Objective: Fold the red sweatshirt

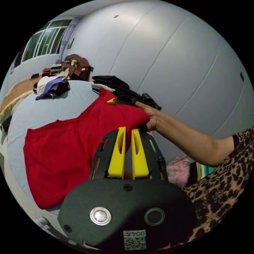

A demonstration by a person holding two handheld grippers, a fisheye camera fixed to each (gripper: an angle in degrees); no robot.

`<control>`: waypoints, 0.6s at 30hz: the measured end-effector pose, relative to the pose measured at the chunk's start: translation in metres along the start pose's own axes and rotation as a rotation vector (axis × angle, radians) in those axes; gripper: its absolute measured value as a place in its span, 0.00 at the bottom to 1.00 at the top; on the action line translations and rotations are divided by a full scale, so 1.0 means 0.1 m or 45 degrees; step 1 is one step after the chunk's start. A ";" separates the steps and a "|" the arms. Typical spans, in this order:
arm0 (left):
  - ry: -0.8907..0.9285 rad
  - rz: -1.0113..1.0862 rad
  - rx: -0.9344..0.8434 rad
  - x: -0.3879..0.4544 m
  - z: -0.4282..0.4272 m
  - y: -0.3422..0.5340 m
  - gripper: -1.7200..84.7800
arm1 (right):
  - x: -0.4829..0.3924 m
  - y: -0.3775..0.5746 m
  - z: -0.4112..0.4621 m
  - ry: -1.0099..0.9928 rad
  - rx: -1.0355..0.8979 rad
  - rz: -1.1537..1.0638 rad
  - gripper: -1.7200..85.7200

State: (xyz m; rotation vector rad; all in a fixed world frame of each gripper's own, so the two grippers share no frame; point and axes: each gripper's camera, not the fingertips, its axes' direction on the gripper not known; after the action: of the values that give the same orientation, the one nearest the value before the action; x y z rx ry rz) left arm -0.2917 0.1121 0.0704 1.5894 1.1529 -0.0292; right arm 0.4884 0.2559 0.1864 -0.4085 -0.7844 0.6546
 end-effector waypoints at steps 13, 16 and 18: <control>0.297 -0.623 0.234 -1.62 -2.11 0.07 0.03 | -1.29 0.53 2.09 0.292 -0.102 -0.168 0.10; 0.381 -0.737 0.261 -1.90 -2.38 0.09 0.03 | -1.38 0.64 2.47 0.372 -0.119 -0.179 0.10; 0.410 -0.790 0.275 -2.02 -2.53 0.09 0.03 | -1.43 0.70 2.67 0.424 -0.133 -0.188 0.10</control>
State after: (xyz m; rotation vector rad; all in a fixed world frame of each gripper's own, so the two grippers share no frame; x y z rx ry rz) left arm -0.5240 0.1750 0.2868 1.3899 1.9173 -0.3228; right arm 0.1836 0.2373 0.2464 -0.5337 -0.5263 0.3946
